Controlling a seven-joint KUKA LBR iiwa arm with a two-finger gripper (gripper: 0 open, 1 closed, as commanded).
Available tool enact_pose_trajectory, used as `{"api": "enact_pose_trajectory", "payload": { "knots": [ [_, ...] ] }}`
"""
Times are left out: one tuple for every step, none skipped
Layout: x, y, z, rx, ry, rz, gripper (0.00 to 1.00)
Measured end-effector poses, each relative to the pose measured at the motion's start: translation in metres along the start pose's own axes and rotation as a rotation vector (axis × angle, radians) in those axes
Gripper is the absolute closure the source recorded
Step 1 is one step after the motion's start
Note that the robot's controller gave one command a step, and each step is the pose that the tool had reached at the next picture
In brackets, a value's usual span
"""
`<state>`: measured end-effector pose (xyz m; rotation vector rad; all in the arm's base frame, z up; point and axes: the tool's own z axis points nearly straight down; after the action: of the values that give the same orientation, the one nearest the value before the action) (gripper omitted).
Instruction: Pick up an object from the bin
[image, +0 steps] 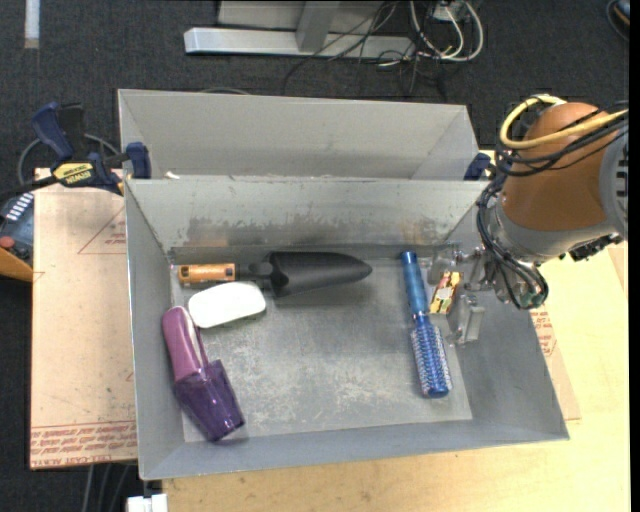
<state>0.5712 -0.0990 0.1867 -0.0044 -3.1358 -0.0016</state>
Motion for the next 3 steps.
{"api": "enact_pose_trajectory", "payload": {
  "knots": [
    [-0.001, 0.001, -0.005, 0.001, -0.007, -0.003, 0.0],
    [-0.012, 0.01, 0.084, 0.001, -0.007, -0.39, 0.0],
    [-0.004, 0.011, 0.113, 0.003, -0.005, -0.435, 0.0]
  ]
}}
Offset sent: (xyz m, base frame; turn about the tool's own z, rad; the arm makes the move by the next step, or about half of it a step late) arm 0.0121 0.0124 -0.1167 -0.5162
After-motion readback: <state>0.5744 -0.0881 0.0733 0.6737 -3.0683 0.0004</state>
